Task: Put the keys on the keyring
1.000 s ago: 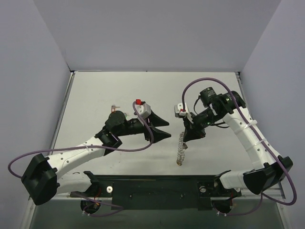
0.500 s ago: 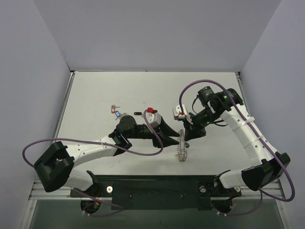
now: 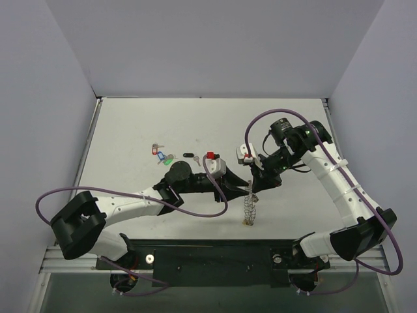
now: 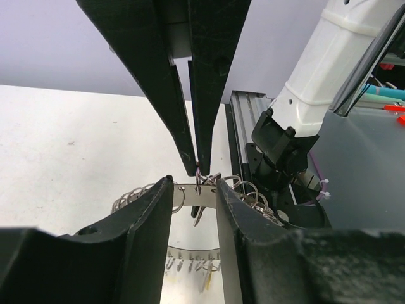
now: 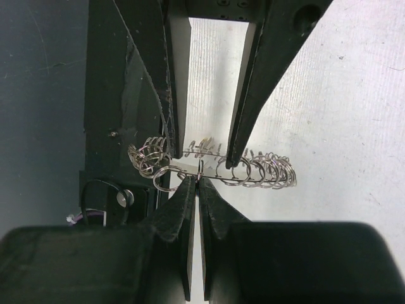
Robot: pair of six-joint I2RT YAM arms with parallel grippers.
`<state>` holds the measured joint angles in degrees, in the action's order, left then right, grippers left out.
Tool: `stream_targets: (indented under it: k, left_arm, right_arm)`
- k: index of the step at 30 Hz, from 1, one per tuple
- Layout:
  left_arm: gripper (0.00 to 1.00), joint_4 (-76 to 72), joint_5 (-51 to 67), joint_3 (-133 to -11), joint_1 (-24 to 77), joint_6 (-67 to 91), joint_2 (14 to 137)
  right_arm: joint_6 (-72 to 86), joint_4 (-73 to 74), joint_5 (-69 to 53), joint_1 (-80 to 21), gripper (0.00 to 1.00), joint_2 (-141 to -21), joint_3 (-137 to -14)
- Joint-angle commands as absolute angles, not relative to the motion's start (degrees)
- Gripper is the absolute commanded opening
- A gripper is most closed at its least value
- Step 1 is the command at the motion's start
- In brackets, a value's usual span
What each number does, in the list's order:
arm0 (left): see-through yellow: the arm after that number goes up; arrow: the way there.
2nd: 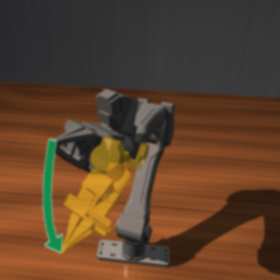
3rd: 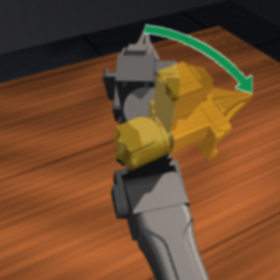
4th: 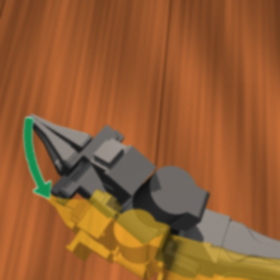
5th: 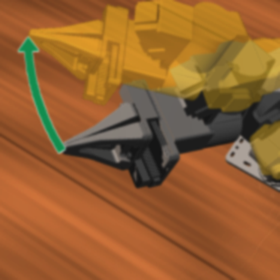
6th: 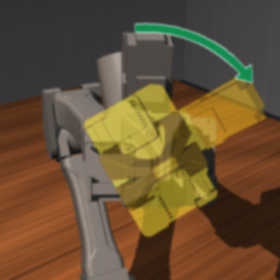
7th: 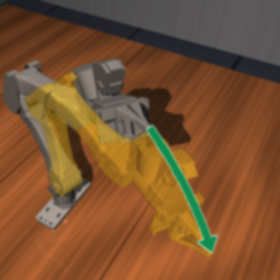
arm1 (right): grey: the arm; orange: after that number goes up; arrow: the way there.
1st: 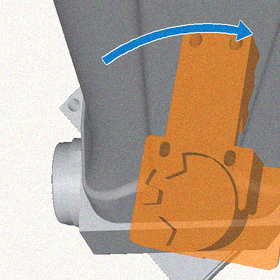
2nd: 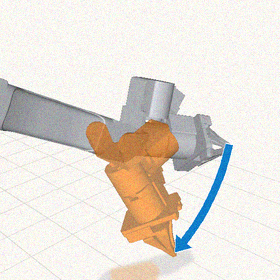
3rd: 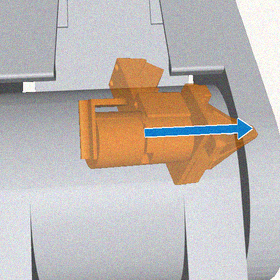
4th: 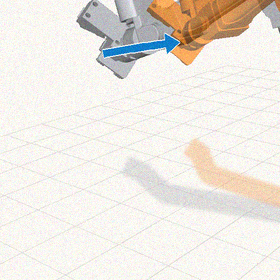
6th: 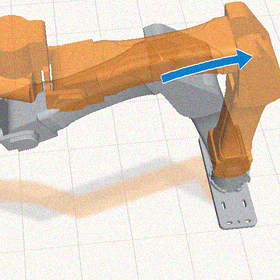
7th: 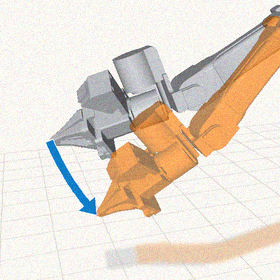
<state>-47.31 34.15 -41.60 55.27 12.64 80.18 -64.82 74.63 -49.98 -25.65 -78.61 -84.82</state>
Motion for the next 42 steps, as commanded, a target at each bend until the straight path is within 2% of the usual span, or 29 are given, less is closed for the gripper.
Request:
stream_targets:
  k: [1, 11, 14, 21, 24, 28, 29, 34, 35, 38, 40, 42]
  left_arm:
    - [0.41, -47.37, 33.22, -43.24, 56.07, 11.07, 81.39]
    - [0.33, -47.02, 33.57, -44.03, 56.69, 11.16, 82.18]
    - [0.27, -46.50, 33.49, -44.73, 57.04, 11.16, 82.44]
    - [0.26, -46.32, 32.26, -45.09, 57.66, 11.60, 82.44]
    - [0.17, -46.49, 31.99, -45.18, 57.66, 12.13, 82.35]
    - [0.15, -47.63, 31.46, -44.91, 57.66, 13.35, 82.26]
    - [0.02, -47.90, 31.64, -45.00, 57.74, 13.53, 82.18]
    - [0.00, -51.49, 32.08, -43.77, 57.66, 16.95, 82.35]
    - [0.00, -53.68, 31.73, -42.81, 57.74, 17.66, 82.35]
    - [0.00, -58.69, 29.89, -41.23, 57.66, 20.83, 82.09]
    - [0.00, -61.16, 28.74, -39.82, 57.66, 22.23, 81.74]
    - [0.00, -62.31, 27.78, -39.47, 57.83, 23.46, 81.56]
  right_arm:
    - [-66.01, 84.64, -53.09, -25.66, 0.00, -78.49, -86.31]
    - [-66.09, 84.73, -53.88, -24.96, 0.00, -78.22, -86.05]
    - [-66.18, 84.73, -54.14, -24.87, 0.00, -78.14, -85.96]
    - [-66.36, 84.55, -54.49, -24.78, 0.00, -78.14, -85.52]
    - [-66.27, 84.55, -54.58, -24.79, 0.00, -78.13, -85.43]
    - [-66.27, 84.46, -54.67, -24.70, 0.00, -77.96, -85.25]
    - [-66.18, 84.29, -54.75, -24.61, 0.00, -77.96, -85.17]
    - [-65.83, 83.41, -57.12, -22.68, 0.00, -76.99, -84.02]
    - [-65.92, 83.32, -58.17, -21.54, 0.01, -76.64, -83.68]
    - [-65.92, 82.71, -62.12, -19.17, 0.15, -75.33, -82.71]
    - [-64.95, 81.65, -64.41, -17.32, 0.21, -74.27, -81.31]
    - [-61.63, 78.68, -66.52, -14.95, 0.24, -73.04, -79.90]
